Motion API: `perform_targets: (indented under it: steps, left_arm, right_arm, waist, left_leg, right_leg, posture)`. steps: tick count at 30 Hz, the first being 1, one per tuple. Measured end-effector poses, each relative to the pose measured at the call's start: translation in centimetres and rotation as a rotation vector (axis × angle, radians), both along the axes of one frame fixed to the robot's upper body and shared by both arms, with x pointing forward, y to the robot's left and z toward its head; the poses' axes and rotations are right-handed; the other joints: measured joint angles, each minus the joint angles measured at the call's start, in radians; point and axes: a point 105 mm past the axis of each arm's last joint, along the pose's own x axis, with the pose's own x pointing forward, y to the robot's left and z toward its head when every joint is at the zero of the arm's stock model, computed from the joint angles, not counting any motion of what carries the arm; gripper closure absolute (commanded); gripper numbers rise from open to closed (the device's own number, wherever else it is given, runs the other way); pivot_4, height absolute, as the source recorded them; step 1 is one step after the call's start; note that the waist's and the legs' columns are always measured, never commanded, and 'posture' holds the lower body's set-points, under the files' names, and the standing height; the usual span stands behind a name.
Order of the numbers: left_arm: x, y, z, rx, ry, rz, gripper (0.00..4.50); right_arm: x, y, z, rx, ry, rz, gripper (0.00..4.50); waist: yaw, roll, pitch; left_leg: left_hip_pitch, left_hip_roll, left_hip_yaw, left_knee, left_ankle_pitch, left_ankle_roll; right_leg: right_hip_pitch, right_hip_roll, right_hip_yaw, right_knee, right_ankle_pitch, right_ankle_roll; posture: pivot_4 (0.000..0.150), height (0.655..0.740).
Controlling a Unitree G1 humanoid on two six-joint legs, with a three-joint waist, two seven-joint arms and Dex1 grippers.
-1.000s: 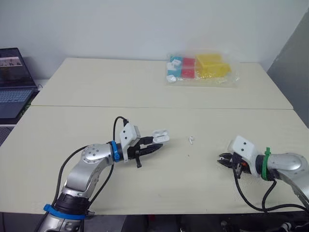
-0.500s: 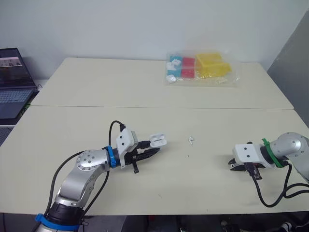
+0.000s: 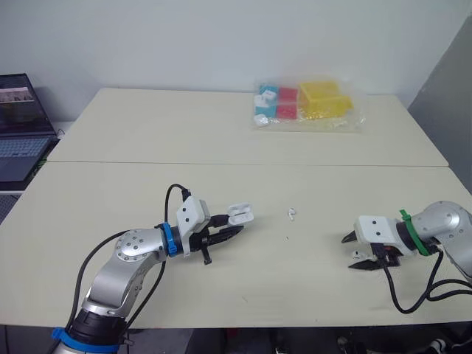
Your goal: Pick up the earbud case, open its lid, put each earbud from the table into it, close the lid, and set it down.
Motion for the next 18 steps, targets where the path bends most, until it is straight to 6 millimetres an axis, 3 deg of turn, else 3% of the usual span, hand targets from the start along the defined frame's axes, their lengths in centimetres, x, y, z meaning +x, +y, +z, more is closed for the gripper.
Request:
perform_targets:
  steps: [4,7,18]
  left_arm:
    - [0.0,0.0,-0.1,0.0,0.0,0.001,3.69]
    - [0.0,-0.2,-0.2,0.003,0.002,-0.003,3.69]
    - [0.3,-0.5,-0.6,0.004,0.001,-0.007,3.69]
  right_arm:
    - [0.0,-1.1,0.9,-0.103,-0.026,-0.161,1.43]
    - [-0.3,-1.0,0.4,-0.127,0.004,-0.235,1.43]
    - [1.0,-0.7,-0.6,-0.183,0.001,-0.28,1.43]
  waist:
    - [0.0,0.0,0.0]
    - [0.0,0.0,0.0]
    - [-0.001,0.0,0.0]
  left_leg:
    - [0.0,0.001,0.0,0.001,0.0,0.0]
    - [0.0,0.0,0.0,0.001,0.0,0.0]
    - [-0.001,0.0,0.001,0.002,0.0,0.0]
  right_leg:
    - [0.0,-0.001,0.0,0.001,0.0,0.0]
    - [0.0,-0.001,0.0,0.001,0.0,-0.001]
    - [0.0,-0.001,0.0,0.001,-0.002,-0.004]
  posture:
    - [0.15,0.74]
    - [0.15,0.74]
    - [0.15,0.74]
